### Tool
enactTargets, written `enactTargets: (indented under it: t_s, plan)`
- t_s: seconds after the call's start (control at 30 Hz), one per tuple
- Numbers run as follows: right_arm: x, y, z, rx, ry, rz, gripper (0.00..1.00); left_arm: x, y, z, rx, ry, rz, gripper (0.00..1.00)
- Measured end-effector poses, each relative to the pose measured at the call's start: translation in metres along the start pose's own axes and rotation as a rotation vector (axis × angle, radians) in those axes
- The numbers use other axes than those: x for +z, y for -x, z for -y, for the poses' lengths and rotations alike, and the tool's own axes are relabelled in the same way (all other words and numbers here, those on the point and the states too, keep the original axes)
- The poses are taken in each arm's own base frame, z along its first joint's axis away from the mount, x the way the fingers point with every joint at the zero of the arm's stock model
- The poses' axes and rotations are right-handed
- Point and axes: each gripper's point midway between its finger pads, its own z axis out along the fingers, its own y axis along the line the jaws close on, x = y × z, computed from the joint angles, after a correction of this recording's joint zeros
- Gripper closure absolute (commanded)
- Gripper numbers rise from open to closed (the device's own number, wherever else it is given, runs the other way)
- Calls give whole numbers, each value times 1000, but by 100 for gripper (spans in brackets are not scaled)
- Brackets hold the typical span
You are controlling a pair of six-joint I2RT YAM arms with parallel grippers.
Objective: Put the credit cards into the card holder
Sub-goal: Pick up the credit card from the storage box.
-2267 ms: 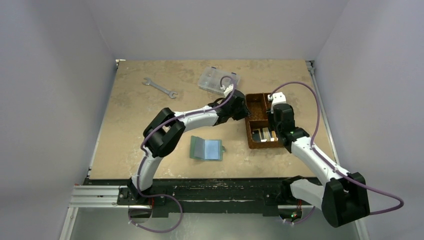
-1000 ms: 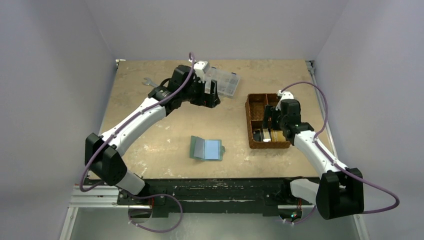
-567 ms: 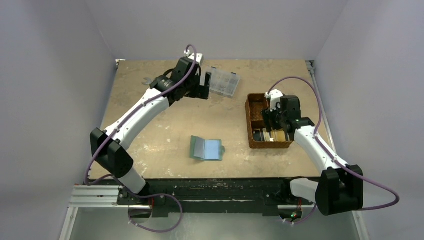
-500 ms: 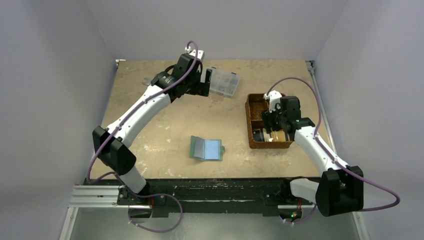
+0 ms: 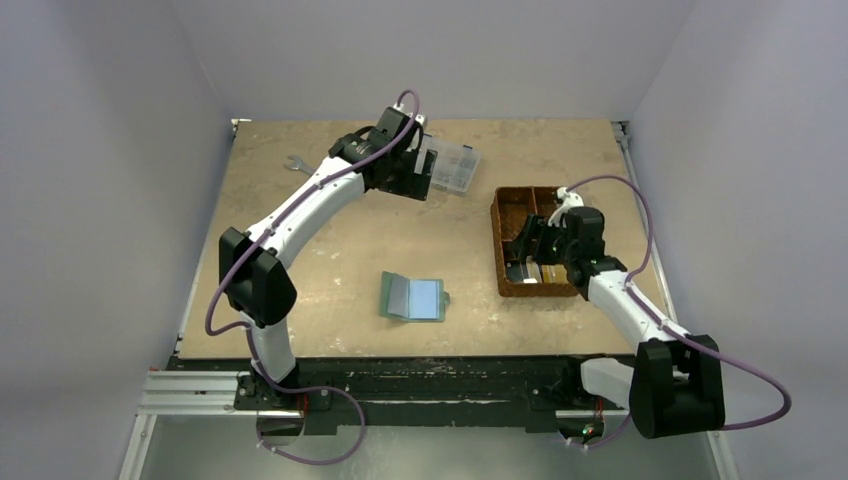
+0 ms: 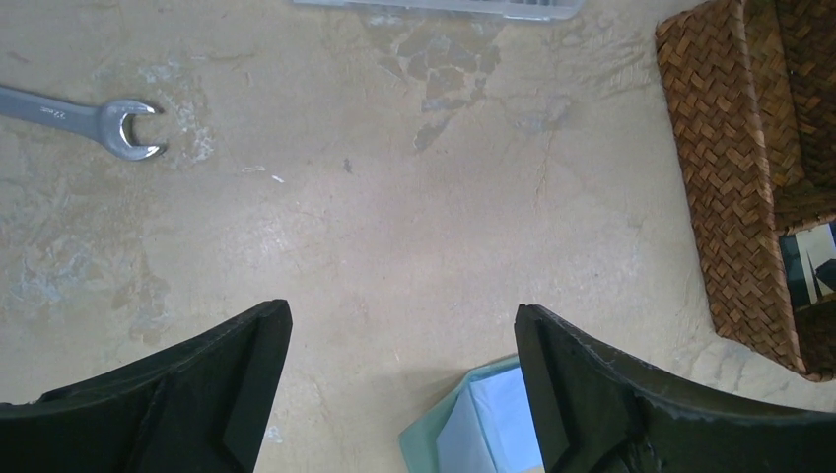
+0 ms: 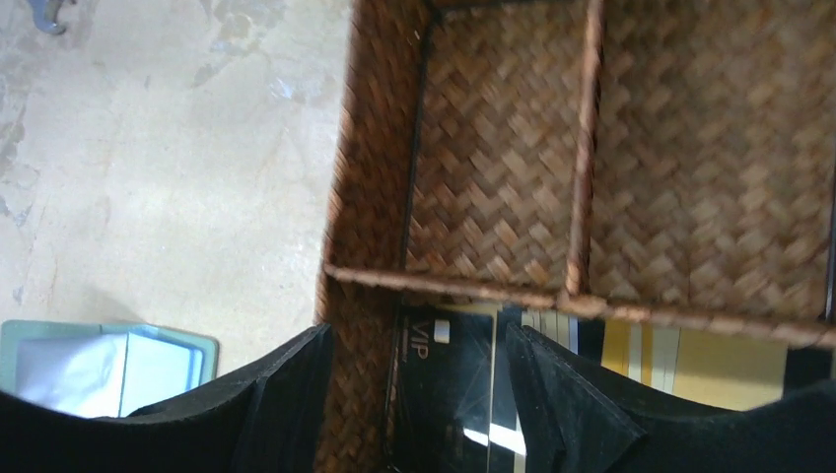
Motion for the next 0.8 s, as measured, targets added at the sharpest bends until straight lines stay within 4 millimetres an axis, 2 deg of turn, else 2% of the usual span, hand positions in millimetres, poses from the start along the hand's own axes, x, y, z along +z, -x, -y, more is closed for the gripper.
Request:
enactTargets:
  t_s: [0.13,0.23,0.5,0.67,0.8]
  plan:
    - [0,-32,10,87,-13,-47,28,-1,-6,3,0,-17,-25,15]
    - [2,-48,14,141,-14,-86,29,-2,-11,4,-3,-29,-48,16]
    - [17,-64,16,193,9,-155,34,-4,-17,6,-10,-38,-73,20]
    - [26,-58,16,197,7,-193,35,-5,-19,5,-9,-37,-79,21]
    - [25,-58,20,174,-20,-215,39,-5,-20,5,-8,-37,-82,23]
